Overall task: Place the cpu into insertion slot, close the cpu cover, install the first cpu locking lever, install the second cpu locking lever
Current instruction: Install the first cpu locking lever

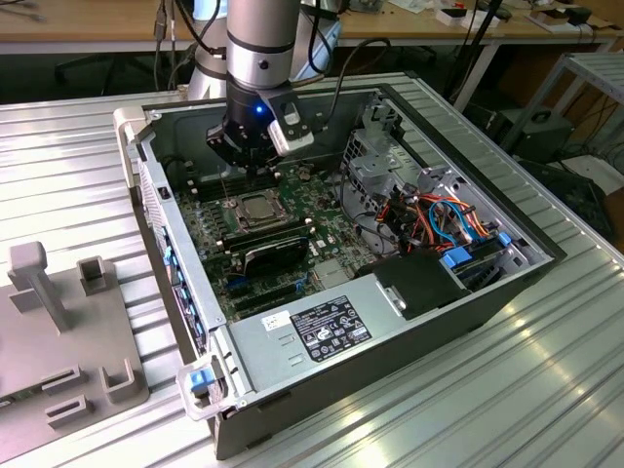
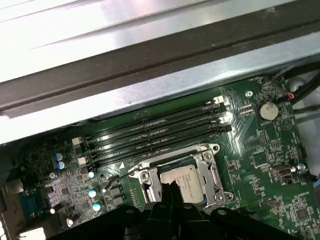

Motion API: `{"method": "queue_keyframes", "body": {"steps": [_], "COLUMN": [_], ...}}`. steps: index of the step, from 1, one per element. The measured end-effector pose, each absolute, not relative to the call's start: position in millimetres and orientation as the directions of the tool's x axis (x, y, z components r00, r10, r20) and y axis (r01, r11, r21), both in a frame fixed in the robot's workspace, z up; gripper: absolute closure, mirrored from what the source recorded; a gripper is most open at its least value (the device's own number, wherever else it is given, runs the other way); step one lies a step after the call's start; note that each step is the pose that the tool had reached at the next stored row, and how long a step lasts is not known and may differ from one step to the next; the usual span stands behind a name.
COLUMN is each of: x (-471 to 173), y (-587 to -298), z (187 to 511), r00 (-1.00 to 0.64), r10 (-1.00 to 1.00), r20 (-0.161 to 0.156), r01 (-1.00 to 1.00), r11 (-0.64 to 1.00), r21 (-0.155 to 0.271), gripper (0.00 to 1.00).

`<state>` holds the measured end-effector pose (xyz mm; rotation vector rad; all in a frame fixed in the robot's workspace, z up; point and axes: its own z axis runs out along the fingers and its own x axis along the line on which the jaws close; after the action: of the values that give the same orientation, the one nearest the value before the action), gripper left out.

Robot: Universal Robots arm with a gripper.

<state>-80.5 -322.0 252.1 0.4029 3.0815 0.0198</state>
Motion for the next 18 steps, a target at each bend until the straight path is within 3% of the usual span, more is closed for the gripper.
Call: {"method": "queue_keyframes", "body": {"steps": [18], "x": [-99], "y": [-329], "z": [251], "r00": [-0.976], "r10": [0.214], "r20": [-0.032], "r01": [0.214], "r11": [0.977], "r21": [0.017], "gripper": [0.89]}}
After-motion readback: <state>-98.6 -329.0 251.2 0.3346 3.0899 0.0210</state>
